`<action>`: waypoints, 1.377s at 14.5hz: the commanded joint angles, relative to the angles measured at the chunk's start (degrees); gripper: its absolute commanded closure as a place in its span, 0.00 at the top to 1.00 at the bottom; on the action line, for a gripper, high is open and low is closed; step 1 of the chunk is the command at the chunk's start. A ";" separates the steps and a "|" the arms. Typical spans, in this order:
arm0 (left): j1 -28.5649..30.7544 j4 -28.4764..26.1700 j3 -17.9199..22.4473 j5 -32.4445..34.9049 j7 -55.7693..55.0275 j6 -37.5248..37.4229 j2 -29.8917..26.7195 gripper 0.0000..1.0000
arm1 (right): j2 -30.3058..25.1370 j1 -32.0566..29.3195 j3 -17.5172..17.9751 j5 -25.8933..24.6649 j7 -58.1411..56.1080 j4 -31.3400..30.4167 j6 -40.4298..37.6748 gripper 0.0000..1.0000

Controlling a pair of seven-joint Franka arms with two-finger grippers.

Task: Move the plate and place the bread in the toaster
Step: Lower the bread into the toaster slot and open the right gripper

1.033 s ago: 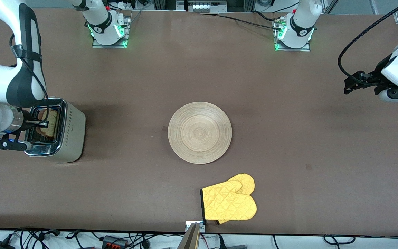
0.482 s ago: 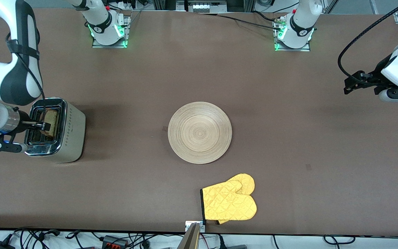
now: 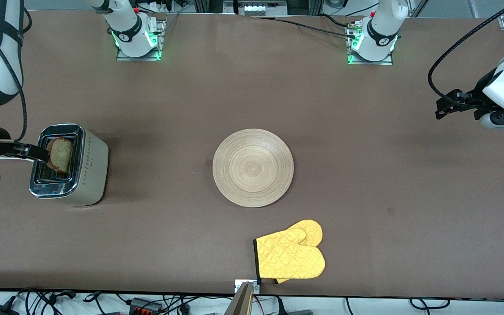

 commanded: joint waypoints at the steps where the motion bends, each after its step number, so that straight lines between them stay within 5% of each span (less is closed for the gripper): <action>1: 0.10 0.82 -0.19 1.14 0.80 -1.09 -0.25 1.00 | -1.25 0.09 0.04 0.82 -0.25 0.89 -1.29 1.00; 9: 0.10 0.82 -0.19 1.14 0.80 -1.09 -0.25 1.00 | -3.10 -2.53 0.39 6.35 -0.69 1.33 -1.20 1.00; 11: 0.10 0.82 -0.19 1.14 0.80 -1.09 -0.25 1.00 | -3.45 -7.79 5.63 5.57 -0.61 1.33 -1.11 1.00; 14: 0.10 0.82 -0.19 1.14 0.80 -1.09 -0.25 1.00 | -4.51 -15.09 15.66 -2.06 -0.08 1.24 -0.68 1.00; 20: 0.10 0.82 -0.19 1.14 0.80 -1.09 -0.25 1.00 | -9.06 -15.64 16.21 -2.70 -0.25 -4.18 -0.68 1.00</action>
